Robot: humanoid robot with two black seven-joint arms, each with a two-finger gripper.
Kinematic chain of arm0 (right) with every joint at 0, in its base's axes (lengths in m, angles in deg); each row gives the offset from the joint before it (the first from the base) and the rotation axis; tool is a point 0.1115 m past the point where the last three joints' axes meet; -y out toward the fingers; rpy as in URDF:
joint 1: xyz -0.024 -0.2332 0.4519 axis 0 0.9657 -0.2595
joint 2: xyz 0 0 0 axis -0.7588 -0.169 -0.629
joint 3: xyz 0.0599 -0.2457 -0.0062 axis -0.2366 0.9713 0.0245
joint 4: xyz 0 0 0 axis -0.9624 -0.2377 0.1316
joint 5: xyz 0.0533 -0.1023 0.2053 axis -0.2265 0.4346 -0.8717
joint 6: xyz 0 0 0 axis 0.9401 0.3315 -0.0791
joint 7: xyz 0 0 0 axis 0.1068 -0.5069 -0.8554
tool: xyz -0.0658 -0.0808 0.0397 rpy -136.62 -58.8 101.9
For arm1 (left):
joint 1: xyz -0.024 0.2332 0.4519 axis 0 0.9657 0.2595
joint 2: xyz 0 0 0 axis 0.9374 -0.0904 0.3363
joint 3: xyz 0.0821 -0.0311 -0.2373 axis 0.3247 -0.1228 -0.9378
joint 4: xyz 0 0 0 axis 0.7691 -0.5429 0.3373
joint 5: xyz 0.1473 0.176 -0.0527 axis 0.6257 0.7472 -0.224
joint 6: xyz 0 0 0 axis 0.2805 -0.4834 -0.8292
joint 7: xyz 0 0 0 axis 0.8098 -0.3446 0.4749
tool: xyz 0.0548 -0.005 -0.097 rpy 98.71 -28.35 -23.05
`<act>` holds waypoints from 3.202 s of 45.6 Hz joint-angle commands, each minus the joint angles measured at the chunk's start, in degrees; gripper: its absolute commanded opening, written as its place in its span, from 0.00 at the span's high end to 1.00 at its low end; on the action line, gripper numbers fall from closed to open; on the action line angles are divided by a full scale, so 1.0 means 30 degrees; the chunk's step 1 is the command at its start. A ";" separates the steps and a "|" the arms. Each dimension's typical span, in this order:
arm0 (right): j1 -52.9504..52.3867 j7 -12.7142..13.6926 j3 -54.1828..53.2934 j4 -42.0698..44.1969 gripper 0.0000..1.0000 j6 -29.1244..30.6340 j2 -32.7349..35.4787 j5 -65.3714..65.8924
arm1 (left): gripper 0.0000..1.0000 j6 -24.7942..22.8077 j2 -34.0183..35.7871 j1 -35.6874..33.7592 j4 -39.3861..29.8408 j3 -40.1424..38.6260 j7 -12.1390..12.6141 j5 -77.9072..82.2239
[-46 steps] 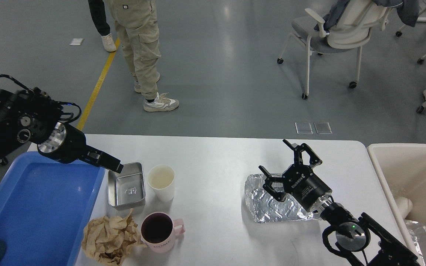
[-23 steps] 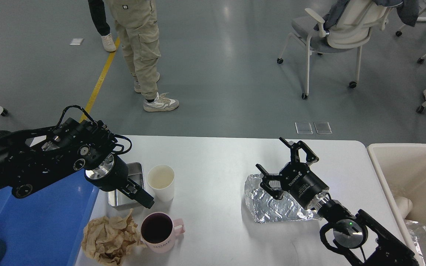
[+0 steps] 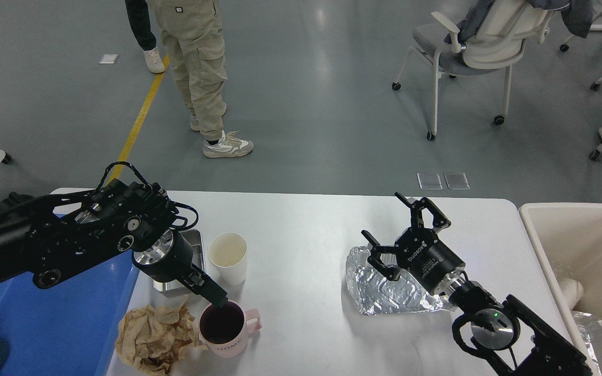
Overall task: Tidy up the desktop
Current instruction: 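Lower the left gripper onto the pink mug and grasp it, then lift the pink mug and carry it into the blue tray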
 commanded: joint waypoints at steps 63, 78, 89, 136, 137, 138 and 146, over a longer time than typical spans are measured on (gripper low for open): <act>-0.0233 -0.0030 0.0001 0.0000 0.00 0.0060 -0.0028 -0.0001 | 0.08 0.0001 -0.1995 0.0207 0.2256 0.1893 -0.0034 0.0055; -0.0233 -0.0030 0.0001 0.0000 0.00 0.0060 -0.0028 -0.0001 | 0.49 0.0001 -0.2317 0.0090 0.3164 0.2128 -0.0092 0.0231; -0.0204 -0.0030 0.0001 0.0000 0.00 0.0060 -0.0057 -0.0001 | 0.74 0.0227 -0.2347 0.0002 0.3837 0.2128 -0.1381 0.0260; -0.0526 -0.0030 0.0030 0.0205 0.00 0.0030 -0.0087 -0.0001 | 1.00 0.0524 -0.1030 -0.1167 0.2639 0.1806 -0.4838 0.0085; -0.0526 -0.0030 0.0030 0.0205 0.00 0.0030 -0.0087 -0.0001 | 1.00 0.0348 -0.0913 -0.1373 0.2492 0.1748 -0.4955 0.0055; -0.0526 -0.0030 0.0030 0.0234 0.00 0.0030 -0.0087 -0.0001 | 1.00 0.0201 -0.0795 -0.1578 0.2346 0.1689 -0.5043 0.0055; -0.0526 -0.0030 0.0030 0.0205 0.00 -0.0028 -0.0087 -0.0001 | 1.00 0.0001 0.0463 -0.2634 0.1057 0.0284 -0.5161 -0.0648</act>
